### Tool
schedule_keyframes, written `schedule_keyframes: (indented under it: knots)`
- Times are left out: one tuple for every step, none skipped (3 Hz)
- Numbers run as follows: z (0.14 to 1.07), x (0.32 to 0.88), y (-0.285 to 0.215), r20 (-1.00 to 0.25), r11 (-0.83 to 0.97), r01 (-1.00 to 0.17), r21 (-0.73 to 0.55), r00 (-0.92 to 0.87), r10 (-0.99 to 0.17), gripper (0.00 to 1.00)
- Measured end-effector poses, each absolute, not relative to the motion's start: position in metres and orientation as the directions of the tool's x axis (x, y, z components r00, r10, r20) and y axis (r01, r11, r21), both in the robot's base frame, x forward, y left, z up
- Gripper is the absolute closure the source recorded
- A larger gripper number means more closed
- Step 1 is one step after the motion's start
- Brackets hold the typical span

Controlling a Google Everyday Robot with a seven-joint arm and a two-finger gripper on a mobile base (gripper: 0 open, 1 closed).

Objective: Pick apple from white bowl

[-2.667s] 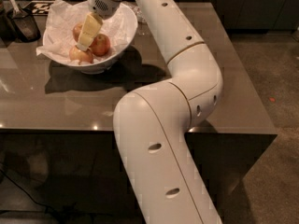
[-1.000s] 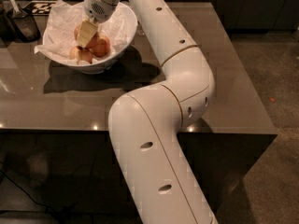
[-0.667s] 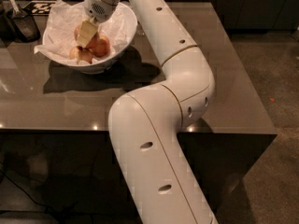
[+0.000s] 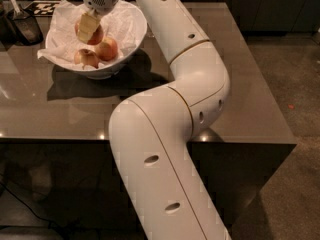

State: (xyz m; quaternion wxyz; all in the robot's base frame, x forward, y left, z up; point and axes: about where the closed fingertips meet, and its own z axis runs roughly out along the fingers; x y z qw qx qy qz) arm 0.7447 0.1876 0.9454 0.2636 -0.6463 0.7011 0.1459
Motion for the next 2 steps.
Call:
schedule_keyframes:
  knots:
    - [0.969,0.736,0.187,-0.541,0.123,-0.977,-0.173,-0.01,-0.841,1.0]
    - [0.996,0.723,0.189,-0.538,0.11,-0.972,-0.206,0.019,-0.843,1.0]
